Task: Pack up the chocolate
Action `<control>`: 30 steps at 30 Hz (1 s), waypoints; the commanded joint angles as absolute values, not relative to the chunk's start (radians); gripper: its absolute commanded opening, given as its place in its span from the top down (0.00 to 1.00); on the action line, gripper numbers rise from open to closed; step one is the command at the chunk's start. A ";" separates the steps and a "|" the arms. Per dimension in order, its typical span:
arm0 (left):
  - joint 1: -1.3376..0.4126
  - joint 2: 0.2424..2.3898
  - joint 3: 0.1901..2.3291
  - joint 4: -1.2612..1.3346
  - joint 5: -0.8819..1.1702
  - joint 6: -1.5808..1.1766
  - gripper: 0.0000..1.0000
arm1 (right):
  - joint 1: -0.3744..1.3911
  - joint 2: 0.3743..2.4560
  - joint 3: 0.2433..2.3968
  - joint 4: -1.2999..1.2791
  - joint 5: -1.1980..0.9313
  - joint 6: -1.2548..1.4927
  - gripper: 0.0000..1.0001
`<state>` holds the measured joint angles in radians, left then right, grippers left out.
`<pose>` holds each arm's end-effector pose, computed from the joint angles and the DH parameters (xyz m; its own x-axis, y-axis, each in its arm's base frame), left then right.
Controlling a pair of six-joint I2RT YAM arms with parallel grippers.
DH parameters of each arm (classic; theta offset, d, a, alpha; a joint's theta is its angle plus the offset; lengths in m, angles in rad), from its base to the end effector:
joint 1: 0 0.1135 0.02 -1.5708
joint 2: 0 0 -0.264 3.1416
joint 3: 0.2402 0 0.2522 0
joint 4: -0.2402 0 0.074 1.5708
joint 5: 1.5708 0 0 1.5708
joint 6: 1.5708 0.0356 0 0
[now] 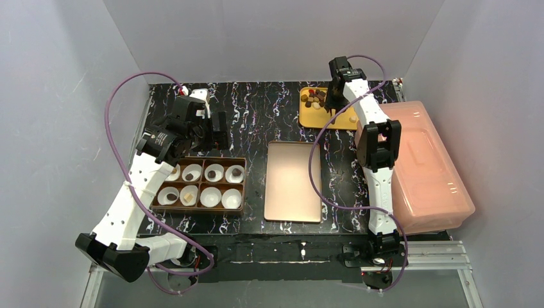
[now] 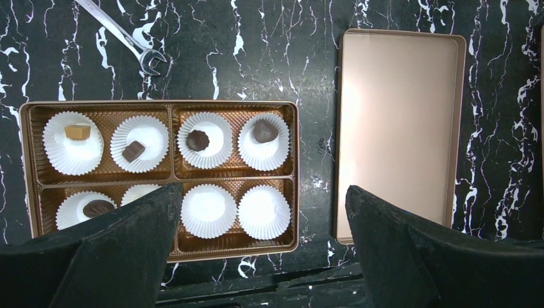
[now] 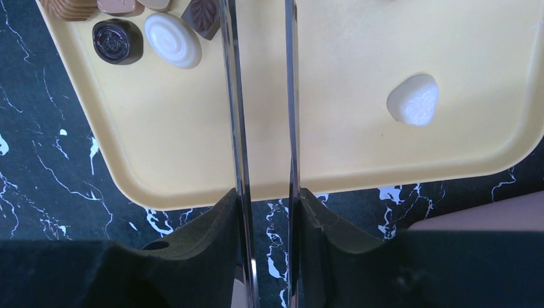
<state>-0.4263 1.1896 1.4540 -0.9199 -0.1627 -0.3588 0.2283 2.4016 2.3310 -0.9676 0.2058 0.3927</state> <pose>0.2109 -0.0895 0.4140 -0.6219 -0.0981 -0.7769 0.0777 0.9795 -0.1859 0.5070 0.1103 0.2403 -0.8214 0.1937 -0.5365 0.2098 0.9772 0.0317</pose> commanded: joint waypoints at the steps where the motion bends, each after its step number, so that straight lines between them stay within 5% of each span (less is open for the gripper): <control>1: -0.425 1.187 1.484 -0.929 -0.141 -0.360 0.01 | 0.222 2.306 2.340 -0.972 0.208 0.402 0.57; 15: -0.425 1.168 1.475 -0.935 -0.140 -0.370 0.00 | 0.221 2.299 2.353 -1.002 0.200 0.400 0.58; 30: -0.425 1.148 1.476 -0.947 -0.164 -0.361 0.00 | 0.218 2.240 2.407 -1.072 0.193 0.412 0.72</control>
<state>-0.4263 1.1816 1.4540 -0.9211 -0.1452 -0.3695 0.2218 2.3508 2.3466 -1.0264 0.1963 0.3939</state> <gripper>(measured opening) 0.992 0.379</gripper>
